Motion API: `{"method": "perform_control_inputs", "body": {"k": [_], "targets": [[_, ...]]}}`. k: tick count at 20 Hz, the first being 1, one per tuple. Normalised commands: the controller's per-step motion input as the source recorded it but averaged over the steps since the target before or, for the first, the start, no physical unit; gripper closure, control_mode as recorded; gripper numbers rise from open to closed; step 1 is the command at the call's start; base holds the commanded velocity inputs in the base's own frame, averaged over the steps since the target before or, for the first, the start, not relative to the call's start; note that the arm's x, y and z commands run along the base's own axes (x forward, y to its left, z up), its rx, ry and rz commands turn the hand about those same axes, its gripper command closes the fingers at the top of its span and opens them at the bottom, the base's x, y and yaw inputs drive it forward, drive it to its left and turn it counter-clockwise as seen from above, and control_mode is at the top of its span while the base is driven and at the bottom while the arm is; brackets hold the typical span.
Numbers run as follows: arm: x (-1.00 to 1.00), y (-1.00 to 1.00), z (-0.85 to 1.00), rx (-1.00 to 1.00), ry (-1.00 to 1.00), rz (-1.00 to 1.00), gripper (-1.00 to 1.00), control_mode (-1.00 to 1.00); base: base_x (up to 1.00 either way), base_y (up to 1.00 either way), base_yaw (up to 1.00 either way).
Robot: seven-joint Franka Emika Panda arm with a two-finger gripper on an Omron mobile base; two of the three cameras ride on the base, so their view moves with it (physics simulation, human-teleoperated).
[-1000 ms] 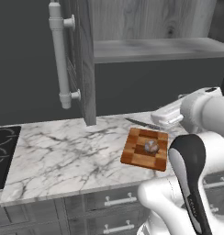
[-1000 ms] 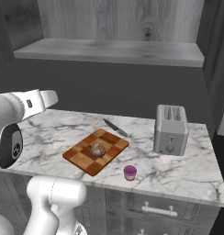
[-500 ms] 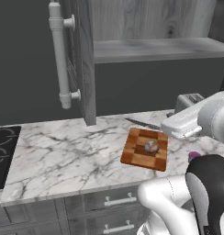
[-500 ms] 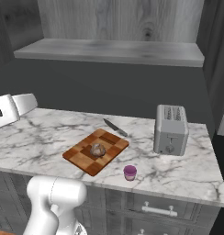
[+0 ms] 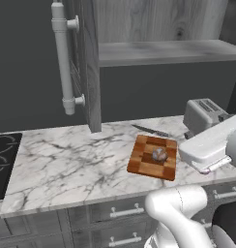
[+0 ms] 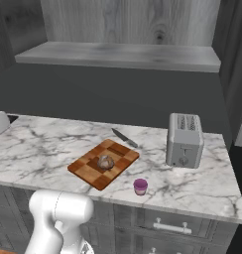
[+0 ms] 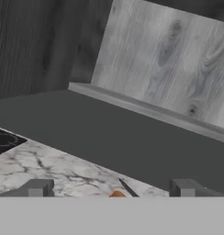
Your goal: Pick the bread, place it on the cutting board, pick the jam, place it on the counter, and close the cabinet.
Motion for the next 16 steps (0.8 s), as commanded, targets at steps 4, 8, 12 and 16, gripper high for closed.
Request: {"method": "perform_control_inputs", "body": {"k": [4, 8, 12, 16], "targets": [[-0.49, 0.29, 0.09, 0.00, -0.06, 0.00, -1.00, -1.00, 0.00, 0.00, 0.00], [-0.32, 0.36, 0.12, 0.00, -0.06, 0.00, -1.00, -1.00, 0.00, 0.00, 0.00], [-0.22, 0.35, 0.14, 0.00, -0.05, 0.00, -1.00, -1.00, 0.00, 0.00, 0.00], [-0.11, 0.29, 0.10, 0.00, -0.03, 0.00, -1.00, -1.00, 0.00, 0.00, 0.00]]}}
